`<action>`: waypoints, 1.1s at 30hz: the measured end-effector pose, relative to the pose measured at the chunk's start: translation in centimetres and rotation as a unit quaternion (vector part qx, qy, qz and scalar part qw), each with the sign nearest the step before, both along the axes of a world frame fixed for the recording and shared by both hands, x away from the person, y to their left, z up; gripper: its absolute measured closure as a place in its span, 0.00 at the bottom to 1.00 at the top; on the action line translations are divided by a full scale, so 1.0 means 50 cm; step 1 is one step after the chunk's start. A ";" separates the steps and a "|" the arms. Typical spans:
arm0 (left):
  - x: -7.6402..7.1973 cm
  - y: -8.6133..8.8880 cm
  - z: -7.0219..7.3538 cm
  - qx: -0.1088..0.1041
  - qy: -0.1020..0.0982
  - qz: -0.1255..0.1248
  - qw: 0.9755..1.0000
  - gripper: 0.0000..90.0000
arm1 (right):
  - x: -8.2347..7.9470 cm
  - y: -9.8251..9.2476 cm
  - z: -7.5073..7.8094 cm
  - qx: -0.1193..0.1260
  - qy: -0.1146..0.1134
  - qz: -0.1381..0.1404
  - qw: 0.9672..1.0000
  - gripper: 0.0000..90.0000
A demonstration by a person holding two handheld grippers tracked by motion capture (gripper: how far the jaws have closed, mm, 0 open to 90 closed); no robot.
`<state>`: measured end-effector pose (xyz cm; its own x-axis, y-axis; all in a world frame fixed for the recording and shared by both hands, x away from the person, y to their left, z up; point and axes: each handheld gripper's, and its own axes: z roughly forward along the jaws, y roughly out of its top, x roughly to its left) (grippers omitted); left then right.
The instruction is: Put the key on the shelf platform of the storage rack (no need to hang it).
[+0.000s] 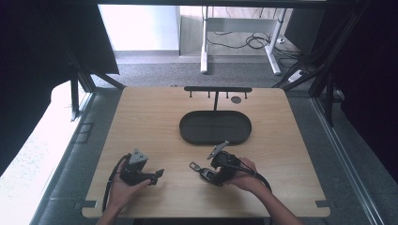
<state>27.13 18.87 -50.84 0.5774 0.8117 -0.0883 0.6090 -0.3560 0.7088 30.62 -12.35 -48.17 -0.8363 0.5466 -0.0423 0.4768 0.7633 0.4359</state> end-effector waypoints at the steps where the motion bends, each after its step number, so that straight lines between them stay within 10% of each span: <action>1: 0.000 -0.001 0.000 0.000 0.000 0.000 1.000 0.20 | 0.000 0.005 -0.004 -0.003 0.002 0.004 1.000 0.41; 14: 0.000 -0.007 -0.004 0.005 0.003 -0.004 1.000 0.20 | 0.002 0.045 -0.039 -0.044 0.022 0.022 0.999 0.43; 33: -0.001 -0.009 -0.005 0.008 0.001 -0.003 1.000 0.20 | 0.009 0.062 -0.046 -0.042 0.033 0.038 0.998 0.55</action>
<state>27.10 18.42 -51.10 0.5812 0.8100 -0.0774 0.6089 -0.3698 0.7017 31.05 -9.27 -50.46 -0.8778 0.4781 -0.0295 0.4414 0.8313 0.3378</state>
